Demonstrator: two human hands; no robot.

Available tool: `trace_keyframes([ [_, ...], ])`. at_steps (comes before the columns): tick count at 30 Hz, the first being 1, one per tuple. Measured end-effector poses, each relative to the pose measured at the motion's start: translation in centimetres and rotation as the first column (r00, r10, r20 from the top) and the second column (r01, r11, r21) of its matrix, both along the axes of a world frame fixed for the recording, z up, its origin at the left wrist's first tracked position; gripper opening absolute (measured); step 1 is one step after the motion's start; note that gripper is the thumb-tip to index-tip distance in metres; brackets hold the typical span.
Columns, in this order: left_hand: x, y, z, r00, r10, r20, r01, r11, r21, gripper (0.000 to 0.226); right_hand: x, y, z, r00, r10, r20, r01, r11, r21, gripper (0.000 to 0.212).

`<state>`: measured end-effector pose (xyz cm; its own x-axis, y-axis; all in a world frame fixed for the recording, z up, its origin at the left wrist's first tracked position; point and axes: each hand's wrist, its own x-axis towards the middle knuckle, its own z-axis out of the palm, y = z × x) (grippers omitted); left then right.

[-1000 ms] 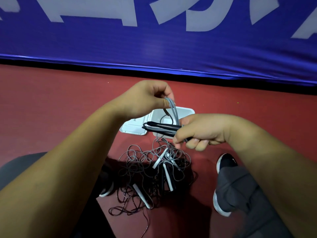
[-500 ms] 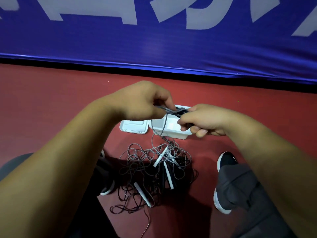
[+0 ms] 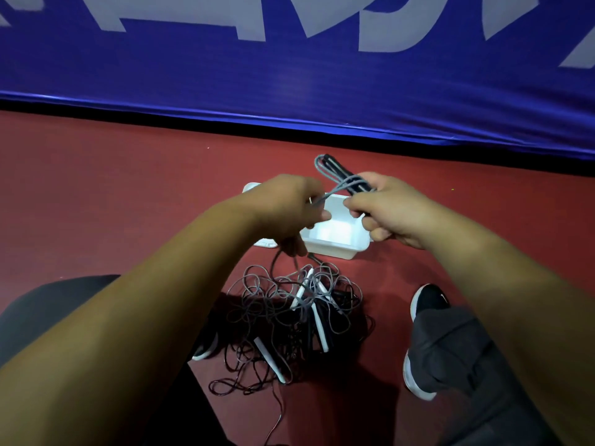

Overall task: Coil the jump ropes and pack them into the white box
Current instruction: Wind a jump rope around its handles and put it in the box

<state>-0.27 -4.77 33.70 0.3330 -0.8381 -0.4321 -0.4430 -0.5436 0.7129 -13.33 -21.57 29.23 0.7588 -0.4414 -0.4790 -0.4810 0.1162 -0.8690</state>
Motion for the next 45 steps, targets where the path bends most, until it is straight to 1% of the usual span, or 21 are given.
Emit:
trace_keyframes([
  [2,0.1,0.0,-0.1,0.993,0.053,-0.106,-0.066,0.991,-0.121,0.015,0.0,-0.2,0.3,0.999,-0.035,0.037,0.034,0.999,0.028,0.025],
  [4,0.4,0.0,0.1,0.985,0.048,-0.168,-0.085,0.971,-0.222,0.013,-0.1,-0.4,0.5,0.998,-0.051,0.04,0.049,0.998,0.051,0.019],
  [6,0.7,0.0,0.3,0.976,0.034,-0.217,-0.098,0.951,-0.292,0.013,-0.2,-0.5,0.5,0.998,-0.058,0.037,0.055,0.995,0.078,0.013],
  [10,0.8,-0.2,0.3,0.922,0.096,-0.375,-0.233,0.91,-0.342,0.028,-0.4,-0.6,0.7,0.993,-0.103,0.064,0.094,0.986,0.136,0.009],
  [12,0.9,-0.4,0.2,0.911,0.117,-0.395,-0.265,0.901,-0.344,0.03,-0.5,-0.7,1.0,0.988,-0.133,0.082,0.119,0.981,0.152,0.01],
  [14,1.1,-0.5,0.1,0.936,0.097,-0.339,-0.217,0.916,-0.337,0.025,-0.6,-0.8,1.2,0.983,-0.152,0.104,0.133,0.977,0.168,0.01],
  [16,1.5,-0.5,-0.3,0.973,0.042,-0.227,-0.114,0.941,-0.318,0.016,-0.7,-0.7,1.4,0.978,-0.159,0.134,0.134,0.974,0.182,0.005],
  [19,2.3,-0.4,-0.7,0.999,-0.021,-0.044,0.009,0.964,-0.267,0.009,-0.8,-0.4,1.6,0.974,-0.154,0.167,0.125,0.977,0.171,0.008],
  [23,2.6,-0.3,-1.0,0.988,-0.057,0.142,0.083,0.98,-0.183,0.013,-1.0,0.2,1.8,0.979,-0.093,0.184,0.06,0.982,0.179,0.013],
  [25,2.6,-0.3,-1.3,0.979,-0.075,0.191,0.104,0.984,-0.147,0.018,-1.1,0.4,1.9,0.978,-0.056,0.2,0.016,0.98,0.196,0.016],
  [27,2.4,-0.3,-1.1,0.962,-0.137,0.235,0.164,0.981,-0.101,0.021,-1.2,0.7,2.1,0.977,-0.028,0.211,-0.016,0.98,0.2,0.018],
  [29,2.0,-0.2,-0.6,0.953,-0.214,0.215,0.233,0.97,-0.067,0.025,-1.2,0.9,2.4,0.975,-0.045,0.216,0.002,0.982,0.191,0.018],
  [31,1.5,0.0,0.1,0.955,-0.252,0.158,0.265,0.962,-0.07,0.029,-1.1,0.9,2.8,0.97,-0.113,0.216,0.071,0.978,0.196,0.023],
  [34,1.3,0.1,0.5,0.955,-0.259,0.141,0.27,0.961,-0.063,0.031,-1.1,1.0,3.2,0.959,-0.191,0.209,0.142,0.963,0.229,0.024],
  [37,1.9,0.3,0.4,0.96,-0.249,0.127,0.251,0.968,-0.004,0.032,-1.0,1.5,3.1,0.965,-0.19,0.183,0.137,0.954,0.266,0.02],
  [41,2.8,0.6,-0.1,0.971,-0.234,0.049,0.231,0.971,0.051,0.035,-0.8,1.9,2.9,0.967,-0.189,0.171,0.134,0.947,0.292,0.018],
  [43,3.0,0.6,-0.5,0.978,-0.197,0.066,0.194,0.98,0.052,0.031,-0.7,2.0,2.9,0.966,-0.192,0.176,0.139,0.951,0.276,0.015],
  [45,3.2,0.6,-0.7,0.979,-0.144,0.147,0.138,0.989,0.048,0.022,-0.7,1.9,2.8,0.965,-0.192,0.178,0.143,0.956,0.257,0.013],
])
